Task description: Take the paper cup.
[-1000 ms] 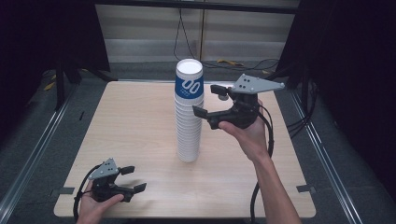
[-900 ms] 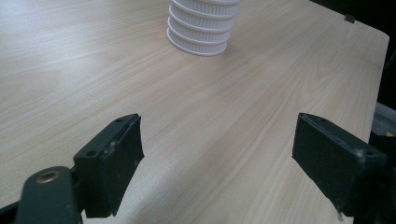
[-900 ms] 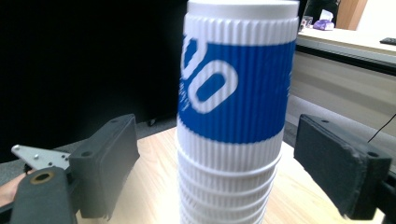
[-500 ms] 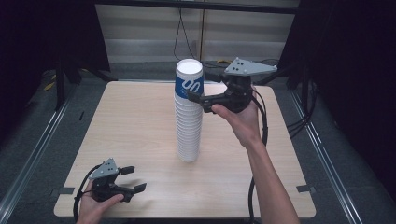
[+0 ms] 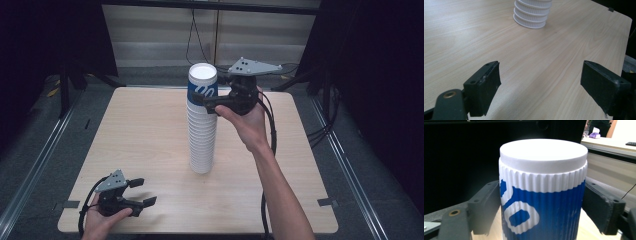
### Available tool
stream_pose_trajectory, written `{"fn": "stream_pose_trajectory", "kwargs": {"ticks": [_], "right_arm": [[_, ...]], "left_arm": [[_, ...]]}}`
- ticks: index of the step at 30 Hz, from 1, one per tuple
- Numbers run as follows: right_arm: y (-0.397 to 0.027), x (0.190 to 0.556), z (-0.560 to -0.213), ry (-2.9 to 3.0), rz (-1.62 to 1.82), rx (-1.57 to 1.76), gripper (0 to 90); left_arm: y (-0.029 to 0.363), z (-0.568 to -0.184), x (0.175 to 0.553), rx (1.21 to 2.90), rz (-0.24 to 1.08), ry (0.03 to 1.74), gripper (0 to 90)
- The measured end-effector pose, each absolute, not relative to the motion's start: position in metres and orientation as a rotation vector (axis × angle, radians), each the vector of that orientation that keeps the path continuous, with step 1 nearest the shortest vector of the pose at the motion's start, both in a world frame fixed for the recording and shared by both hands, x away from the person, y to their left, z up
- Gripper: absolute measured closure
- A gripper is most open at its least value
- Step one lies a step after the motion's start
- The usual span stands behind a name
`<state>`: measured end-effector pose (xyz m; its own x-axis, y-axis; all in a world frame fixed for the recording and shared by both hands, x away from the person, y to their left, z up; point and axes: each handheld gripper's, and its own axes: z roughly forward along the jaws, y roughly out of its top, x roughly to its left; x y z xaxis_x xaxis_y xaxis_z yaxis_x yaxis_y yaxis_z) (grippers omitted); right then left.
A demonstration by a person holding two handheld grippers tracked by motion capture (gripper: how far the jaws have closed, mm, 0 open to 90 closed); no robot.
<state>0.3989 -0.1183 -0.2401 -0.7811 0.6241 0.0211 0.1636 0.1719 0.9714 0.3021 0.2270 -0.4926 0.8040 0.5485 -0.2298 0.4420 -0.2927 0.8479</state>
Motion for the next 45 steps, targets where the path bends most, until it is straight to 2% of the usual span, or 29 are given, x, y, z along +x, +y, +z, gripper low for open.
{"fn": "stream_pose_trajectory", "kwargs": {"ticks": [16, 45], "right_arm": [[-0.113, 0.401, -0.24, 2.054, 1.653, 0.765, 23.5], [-0.119, 0.397, -0.225, 1.93, 1.778, 0.75, 24.3]], "left_arm": [[0.227, -0.493, 0.302, 1.937, 0.125, 0.749, 16.2], [0.228, -0.494, 0.303, 1.935, 0.12, 0.754, 16.4]]}}
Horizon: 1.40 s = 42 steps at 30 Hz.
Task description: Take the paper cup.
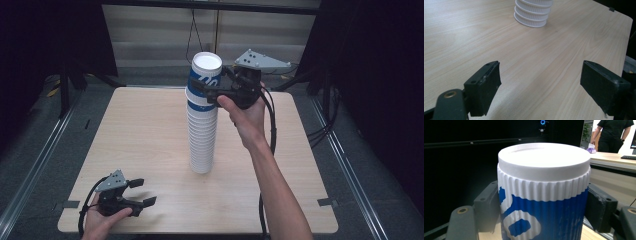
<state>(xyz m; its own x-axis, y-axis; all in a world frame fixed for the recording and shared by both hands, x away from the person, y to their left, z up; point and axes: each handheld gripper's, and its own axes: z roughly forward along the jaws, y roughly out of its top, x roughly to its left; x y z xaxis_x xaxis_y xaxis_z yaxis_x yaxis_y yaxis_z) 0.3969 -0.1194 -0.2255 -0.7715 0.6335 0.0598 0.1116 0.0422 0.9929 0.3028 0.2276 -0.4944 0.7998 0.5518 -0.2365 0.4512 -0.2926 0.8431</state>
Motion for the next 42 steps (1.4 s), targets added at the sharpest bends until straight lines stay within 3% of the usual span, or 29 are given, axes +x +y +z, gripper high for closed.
{"fn": "stream_pose_trajectory", "kwargs": {"ticks": [42], "right_arm": [[-0.137, 0.385, -0.198, 1.792, 1.862, 0.729, 24.9]], "left_arm": [[0.227, -0.496, 0.303, 1.931, 0.117, 0.753, 17.0]]}}
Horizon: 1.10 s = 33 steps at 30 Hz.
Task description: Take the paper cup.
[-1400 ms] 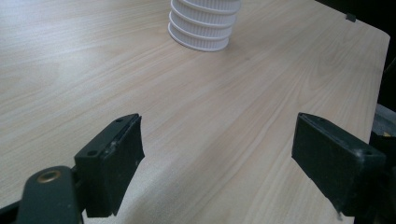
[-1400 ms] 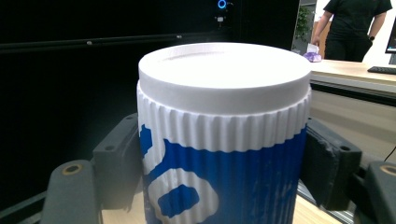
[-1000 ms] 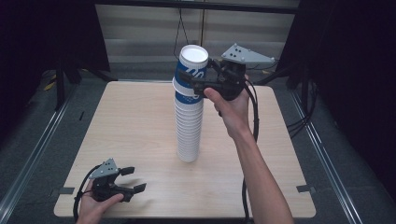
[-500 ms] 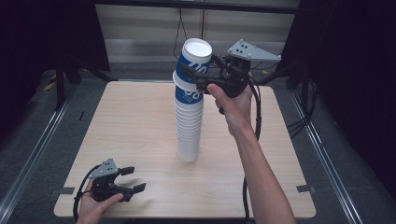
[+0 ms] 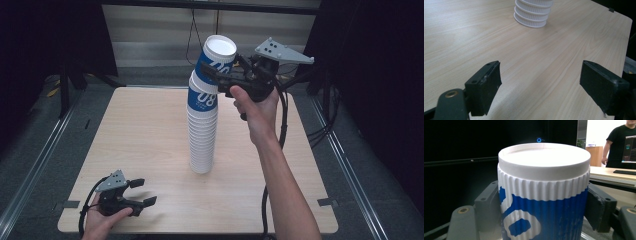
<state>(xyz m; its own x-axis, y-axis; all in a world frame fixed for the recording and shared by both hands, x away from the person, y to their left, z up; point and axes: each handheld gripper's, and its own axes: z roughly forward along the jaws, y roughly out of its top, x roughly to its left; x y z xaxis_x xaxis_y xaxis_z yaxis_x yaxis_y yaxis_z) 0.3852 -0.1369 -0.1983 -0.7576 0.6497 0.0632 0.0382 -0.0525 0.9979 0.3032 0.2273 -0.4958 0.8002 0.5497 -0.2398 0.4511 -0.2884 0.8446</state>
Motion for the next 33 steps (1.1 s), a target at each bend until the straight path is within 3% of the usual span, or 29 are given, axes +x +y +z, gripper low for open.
{"fn": "stream_pose_trajectory", "kwargs": {"ticks": [20, 33], "right_arm": [[-0.176, 0.367, -0.2, 1.748, 1.825, 0.766, 25.1], [-0.196, 0.355, -0.225, 1.782, 1.755, 0.811, 25.2]], "left_arm": [[0.227, -0.495, 0.303, 1.925, 0.138, 0.747, 17.3], [0.222, -0.49, 0.304, 1.904, 0.153, 0.724, 17.1]]}}
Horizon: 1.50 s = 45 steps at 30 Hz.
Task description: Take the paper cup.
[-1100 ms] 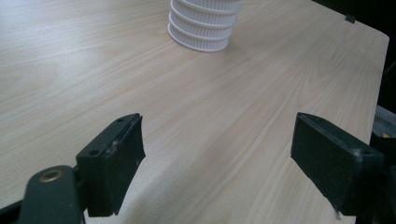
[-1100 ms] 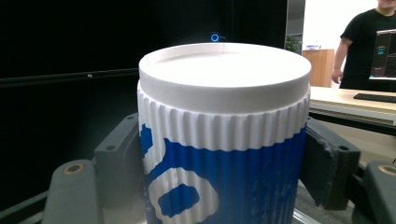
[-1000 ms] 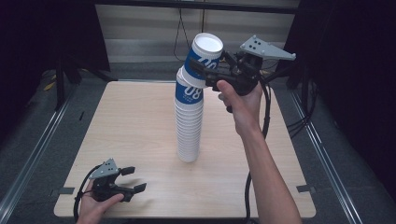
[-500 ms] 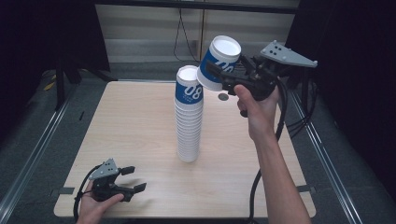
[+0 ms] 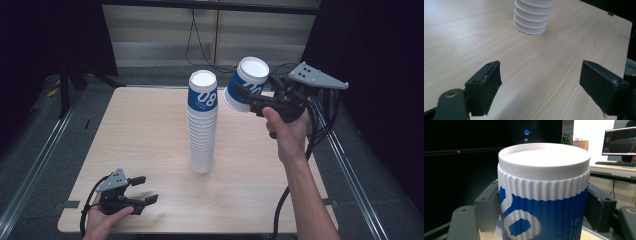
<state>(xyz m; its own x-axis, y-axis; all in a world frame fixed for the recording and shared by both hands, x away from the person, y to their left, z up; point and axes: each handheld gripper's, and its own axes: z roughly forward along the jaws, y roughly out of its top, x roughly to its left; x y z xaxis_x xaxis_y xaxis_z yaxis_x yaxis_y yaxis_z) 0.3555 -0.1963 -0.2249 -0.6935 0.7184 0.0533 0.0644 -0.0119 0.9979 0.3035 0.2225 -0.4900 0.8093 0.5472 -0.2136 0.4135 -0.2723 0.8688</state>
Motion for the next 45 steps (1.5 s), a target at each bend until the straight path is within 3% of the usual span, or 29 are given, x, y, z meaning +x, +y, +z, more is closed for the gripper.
{"fn": "stream_pose_trajectory", "kwargs": {"ticks": [26, 34, 37, 45], "right_arm": [[-0.197, 0.327, -0.315, 1.914, 1.748, 0.872, 25.4], [-0.192, 0.319, -0.338, 1.965, 1.755, 0.874, 25.4], [-0.19, 0.316, -0.344, 1.946, 1.739, 0.879, 25.4], [-0.181, 0.311, -0.358, 1.994, 1.765, 0.872, 25.5]], "left_arm": [[0.199, -0.456, 0.31, 1.848, 0.156, 0.595, 15.8], [0.175, -0.448, 0.314, 1.85, 0.143, 0.55, 16.0], [0.165, -0.446, 0.314, 1.851, 0.138, 0.518, 20.8], [0.148, -0.439, 0.314, 1.84, 0.103, 0.489, 18.3]]}}
